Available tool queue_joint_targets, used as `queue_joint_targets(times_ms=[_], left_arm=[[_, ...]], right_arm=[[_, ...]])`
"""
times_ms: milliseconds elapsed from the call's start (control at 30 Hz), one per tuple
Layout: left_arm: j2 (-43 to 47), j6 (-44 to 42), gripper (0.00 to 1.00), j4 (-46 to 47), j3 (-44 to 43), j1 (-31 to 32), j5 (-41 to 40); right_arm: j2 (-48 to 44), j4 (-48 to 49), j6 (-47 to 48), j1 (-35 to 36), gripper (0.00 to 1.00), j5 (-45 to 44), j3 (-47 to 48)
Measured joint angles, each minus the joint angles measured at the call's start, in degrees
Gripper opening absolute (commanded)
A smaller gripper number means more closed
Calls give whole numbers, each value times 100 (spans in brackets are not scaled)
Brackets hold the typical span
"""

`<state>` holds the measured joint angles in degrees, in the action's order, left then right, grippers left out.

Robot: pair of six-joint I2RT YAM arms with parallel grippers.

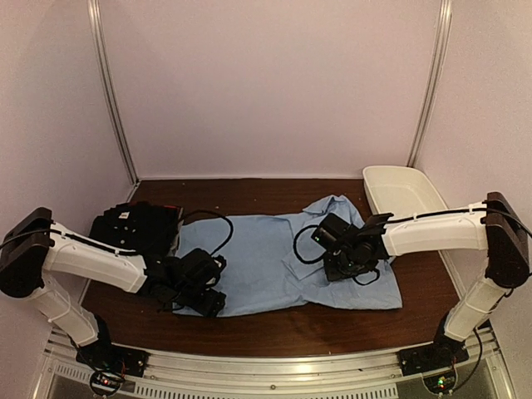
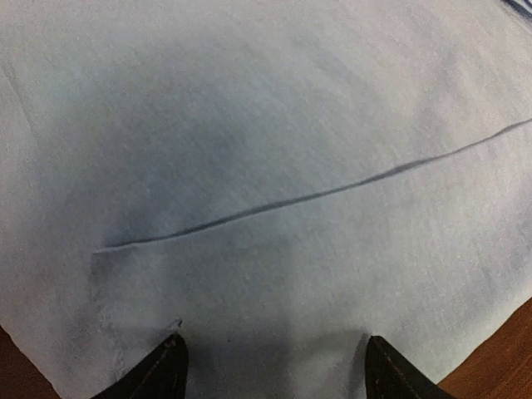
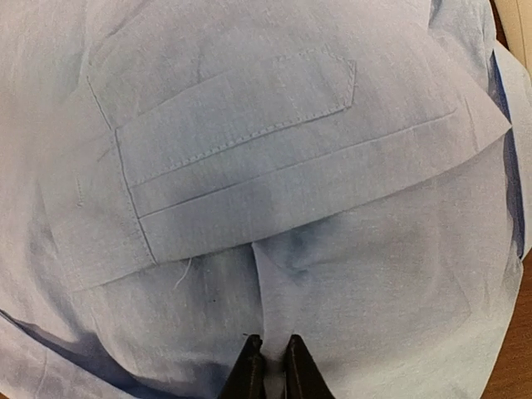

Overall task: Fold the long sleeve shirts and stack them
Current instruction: Smooth out the 1/3-folded shirt at the center of the board.

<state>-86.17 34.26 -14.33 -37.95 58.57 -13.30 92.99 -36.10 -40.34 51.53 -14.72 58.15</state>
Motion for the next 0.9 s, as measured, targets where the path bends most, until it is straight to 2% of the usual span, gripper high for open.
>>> queue_joint_targets(times_ms=[100,200,300,467,900], left_arm=[[9,37,74,-4,79,-2,-66],[79,63,74,87,177,-2,-109],[192,101,74,94,291,-2,-153],[291,170,74,81,385,-2,-208],[304,234,74,52,391,-2,-249]], right_arm=[[2,-116,4,9,19,-55,0],[17,-205,-11,17,20,-103,0],[96,-238,-13,22,14,-125,0],[212,-251,-22,22,0,-146,0],[238,-730,31,26,0,-479,621]])
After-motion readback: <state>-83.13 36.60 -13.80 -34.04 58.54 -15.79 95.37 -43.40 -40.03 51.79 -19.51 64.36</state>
